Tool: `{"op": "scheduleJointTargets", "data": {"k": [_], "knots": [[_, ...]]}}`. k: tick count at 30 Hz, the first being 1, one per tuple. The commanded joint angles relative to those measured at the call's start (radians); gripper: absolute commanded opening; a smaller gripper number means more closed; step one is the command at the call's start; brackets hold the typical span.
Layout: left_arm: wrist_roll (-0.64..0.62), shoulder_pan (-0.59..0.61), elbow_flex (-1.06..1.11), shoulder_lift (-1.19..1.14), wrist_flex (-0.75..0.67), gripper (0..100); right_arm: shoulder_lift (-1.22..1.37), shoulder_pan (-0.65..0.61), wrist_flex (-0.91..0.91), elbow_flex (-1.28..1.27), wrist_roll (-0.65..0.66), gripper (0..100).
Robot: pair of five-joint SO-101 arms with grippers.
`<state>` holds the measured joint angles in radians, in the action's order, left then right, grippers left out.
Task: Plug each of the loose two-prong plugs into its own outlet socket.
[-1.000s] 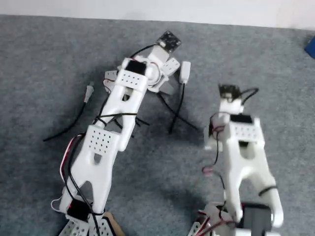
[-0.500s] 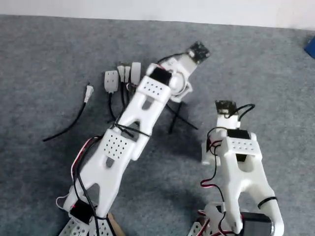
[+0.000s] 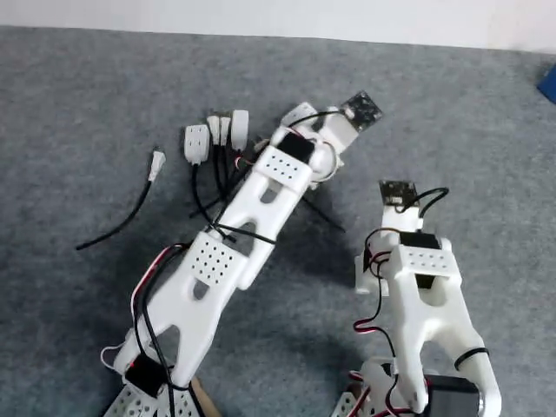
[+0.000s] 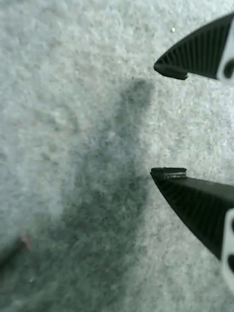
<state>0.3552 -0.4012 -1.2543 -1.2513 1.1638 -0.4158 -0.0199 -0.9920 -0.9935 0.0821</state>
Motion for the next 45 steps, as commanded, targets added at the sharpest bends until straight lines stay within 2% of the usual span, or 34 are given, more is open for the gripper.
{"op": "scheduleJointTargets", "data": {"k": [1, 7, 9, 15, 20, 24, 29, 33, 37, 40, 45], "knots": [[0.000, 0.001, -0.087, 0.039, 0.132, 0, -0.028, 0.013, 0.019, 0.005, 0.011, 28.9], [-0.002, -0.064, -0.329, 0.160, 0.534, 0, -0.027, 0.016, 0.021, 0.008, 0.011, 28.9], [-0.006, -0.090, -0.363, 0.202, 0.628, 0, -0.025, 0.035, 0.021, 0.010, 0.011, 28.9], [-0.005, -0.091, -0.160, 0.427, 0.624, 0, -0.016, 0.076, 0.088, 0.002, 0.009, 28.9], [-0.003, -0.087, 0.058, 0.708, 0.624, 0, -0.016, 0.079, 0.088, 0.004, 0.006, 28.9], [0.037, -0.036, 0.240, 0.944, 0.624, 0, -0.016, 0.079, 0.088, 0.004, 0.005, 28.9], [0.074, 0.036, 0.545, 1.204, 0.624, 0, -0.016, 0.079, 0.088, 0.004, 0.005, 28.9], [0.098, 0.039, 0.862, 1.391, 0.624, 0, -0.016, 0.079, 0.088, 0.002, 0.005, 28.9], [0.226, -0.036, 1.242, 1.518, 0.624, 0, -0.016, 0.079, 0.088, 0.002, 0.005, 28.9], [0.442, -0.099, 1.509, 1.549, 0.620, 0, -0.016, 0.077, 0.088, 0.001, 0.006, 28.9], [0.466, -0.064, 1.751, 1.552, 0.456, 0, -0.016, 0.074, 0.088, 0.001, 0.008, 28.9]]}}
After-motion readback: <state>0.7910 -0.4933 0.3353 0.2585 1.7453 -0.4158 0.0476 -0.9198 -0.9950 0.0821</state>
